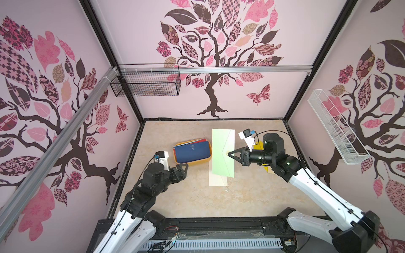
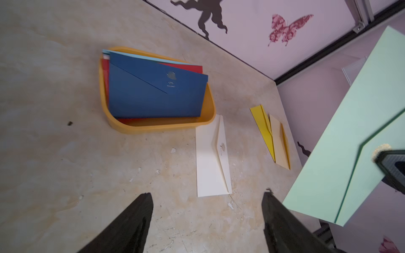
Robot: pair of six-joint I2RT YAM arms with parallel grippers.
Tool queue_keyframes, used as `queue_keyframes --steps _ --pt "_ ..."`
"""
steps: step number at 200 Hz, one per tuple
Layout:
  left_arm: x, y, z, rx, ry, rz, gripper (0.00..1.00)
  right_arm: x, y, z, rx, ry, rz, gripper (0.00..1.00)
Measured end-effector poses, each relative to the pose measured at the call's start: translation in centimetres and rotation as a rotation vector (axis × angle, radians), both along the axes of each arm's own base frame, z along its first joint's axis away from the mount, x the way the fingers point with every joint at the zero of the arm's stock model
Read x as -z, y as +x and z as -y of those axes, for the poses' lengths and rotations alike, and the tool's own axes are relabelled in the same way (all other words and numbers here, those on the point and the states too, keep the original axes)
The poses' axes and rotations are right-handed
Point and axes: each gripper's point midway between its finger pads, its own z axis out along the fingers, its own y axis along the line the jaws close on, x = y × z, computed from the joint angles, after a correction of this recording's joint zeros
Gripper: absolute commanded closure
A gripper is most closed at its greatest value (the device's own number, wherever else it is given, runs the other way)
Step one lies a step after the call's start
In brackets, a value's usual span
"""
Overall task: Put the sealed envelopes into the storage box
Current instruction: Place the envelope in the storage box.
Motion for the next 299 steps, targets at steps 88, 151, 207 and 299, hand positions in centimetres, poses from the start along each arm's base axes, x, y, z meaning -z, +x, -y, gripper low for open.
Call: queue_keyframes --steps 88,151,207,299 --pt "0.1 1.3 -4.0 -0.108 0.218 -0.071 0.16 2.3 9.1 -3.1 -0.039 -0.413 0.148 1.00" --pt "-0.4 0.5 -6.0 -0.169 0.289 -0.008 0.17 2.7 12.6 -8.3 -0.242 -0.638 0.420 1.00" --pt "-1.5 -0.5 -6.4 -0.180 0.272 0.070 0.17 5.3 13.2 -11.4 -0.407 -0.754 0.582 1.00" --pt "-1.7 -0.3 -6.5 -0.185 0.273 0.088 0.18 12.0 11.9 -13.3 -0.636 -0.913 0.653 1.00"
